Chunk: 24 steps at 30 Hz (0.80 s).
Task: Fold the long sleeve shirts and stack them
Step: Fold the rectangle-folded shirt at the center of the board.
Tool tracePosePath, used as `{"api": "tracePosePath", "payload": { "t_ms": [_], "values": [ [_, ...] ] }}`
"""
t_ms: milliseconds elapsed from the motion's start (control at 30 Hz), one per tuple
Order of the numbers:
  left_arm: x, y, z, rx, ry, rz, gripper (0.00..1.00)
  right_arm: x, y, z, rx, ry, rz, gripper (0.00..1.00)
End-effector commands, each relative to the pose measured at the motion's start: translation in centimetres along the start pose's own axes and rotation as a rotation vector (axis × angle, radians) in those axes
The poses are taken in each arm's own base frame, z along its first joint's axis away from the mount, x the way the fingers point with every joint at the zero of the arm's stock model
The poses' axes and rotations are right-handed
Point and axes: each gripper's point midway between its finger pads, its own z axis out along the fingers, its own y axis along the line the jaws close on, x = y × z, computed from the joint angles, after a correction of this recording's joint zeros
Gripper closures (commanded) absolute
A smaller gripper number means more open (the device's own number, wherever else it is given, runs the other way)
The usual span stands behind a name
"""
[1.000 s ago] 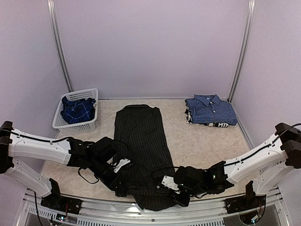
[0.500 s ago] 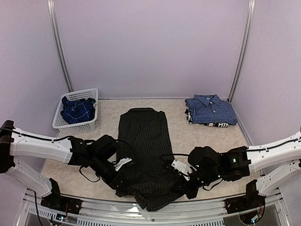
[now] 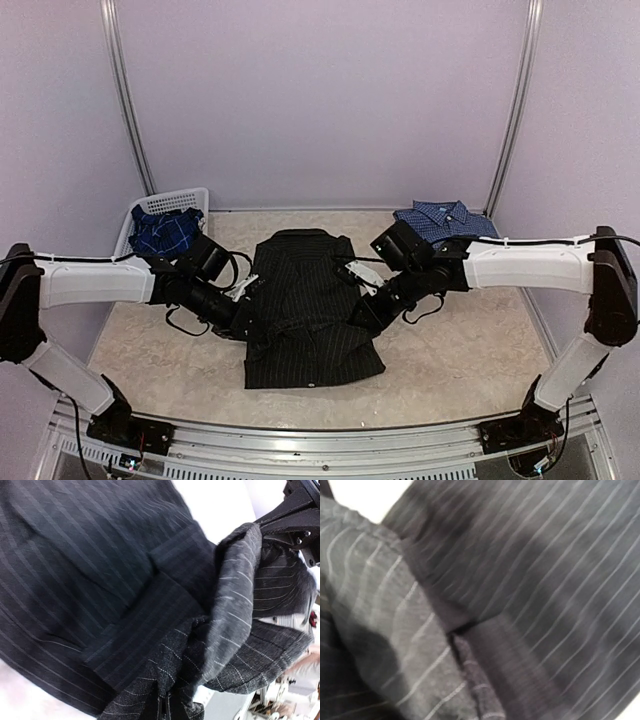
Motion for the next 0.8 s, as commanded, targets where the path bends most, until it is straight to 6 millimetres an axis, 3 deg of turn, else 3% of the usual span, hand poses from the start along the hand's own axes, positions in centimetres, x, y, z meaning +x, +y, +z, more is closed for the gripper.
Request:
{"api": "tracePosePath", "payload": {
  "t_ms": [0,233,367,500,767],
  "values": [
    [-2.9,2.2,-0.5,-0.032,-0.059,-0.023,1.0,-1.9,-3.4,1.3,-0.019,0.048,-0.027,1.0],
    [-5.6,5.8,0.8,-0.119,-0.078,-0.062,1.0,-4.3,-8.5,4.7,-0.031,0.092,0.007,1.0],
    [-6.0,7.1,1.5,-0.139,-0.059,-0.075,1.0,-5.4,-9.8,6.1,-0.048,0.101,-0.003,1.0],
    [-6.9,7.8,1.0,-0.15,-0.076,-0.082,1.0,-5.6,-11.0,7.2,-0.04,0.128,-0.007,0.99],
    [-7.8,8.6,0.1,-0.154,-0.108,-0.097,1.0,-7.2,-11.8,7.4,-0.038,0.108,-0.017,0.96]
  ]
}}
